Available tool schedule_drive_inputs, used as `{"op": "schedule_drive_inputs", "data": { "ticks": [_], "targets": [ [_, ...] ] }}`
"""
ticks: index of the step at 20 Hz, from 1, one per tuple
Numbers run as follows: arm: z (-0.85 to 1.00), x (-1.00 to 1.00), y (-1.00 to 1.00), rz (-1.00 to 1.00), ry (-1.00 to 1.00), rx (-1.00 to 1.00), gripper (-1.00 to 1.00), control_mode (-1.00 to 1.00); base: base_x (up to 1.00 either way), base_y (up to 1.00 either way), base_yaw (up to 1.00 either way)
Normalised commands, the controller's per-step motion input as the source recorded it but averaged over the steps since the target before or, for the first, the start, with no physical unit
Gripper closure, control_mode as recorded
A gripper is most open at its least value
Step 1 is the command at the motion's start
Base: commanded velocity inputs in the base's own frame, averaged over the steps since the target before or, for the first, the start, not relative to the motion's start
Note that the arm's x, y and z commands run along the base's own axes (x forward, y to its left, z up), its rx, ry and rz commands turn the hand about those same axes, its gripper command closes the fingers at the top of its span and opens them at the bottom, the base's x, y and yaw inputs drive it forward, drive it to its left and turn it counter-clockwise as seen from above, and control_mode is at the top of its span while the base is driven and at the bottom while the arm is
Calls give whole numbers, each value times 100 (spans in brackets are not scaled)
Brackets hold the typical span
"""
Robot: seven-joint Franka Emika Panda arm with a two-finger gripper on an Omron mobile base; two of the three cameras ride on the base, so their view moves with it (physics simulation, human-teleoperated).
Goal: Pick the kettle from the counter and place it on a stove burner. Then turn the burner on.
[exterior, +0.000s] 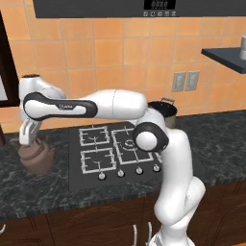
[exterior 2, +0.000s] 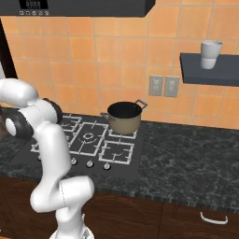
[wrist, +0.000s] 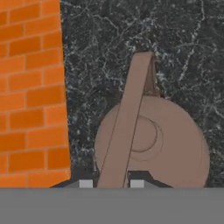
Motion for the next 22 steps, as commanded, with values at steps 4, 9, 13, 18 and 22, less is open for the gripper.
{"op": "schedule_drive_inputs", "data": {
  "ticks": [4, 9, 13, 18, 22],
  "targets": [
    [31, -8, -67, -16, -1, 2, 100, -100, 0, 0, 0],
    [5, 2, -73, -18, -1, 6, 100, -100, 0, 0, 0],
    [0, 9, -50, -13, 0, 5, 100, -100, 0, 0, 0],
    [0, 27, -56, -10, 0, 1, 100, -100, 0, 0, 0],
    [0, 23, -53, -11, 0, 0, 100, -100, 0, 0, 0]
  ]
}}
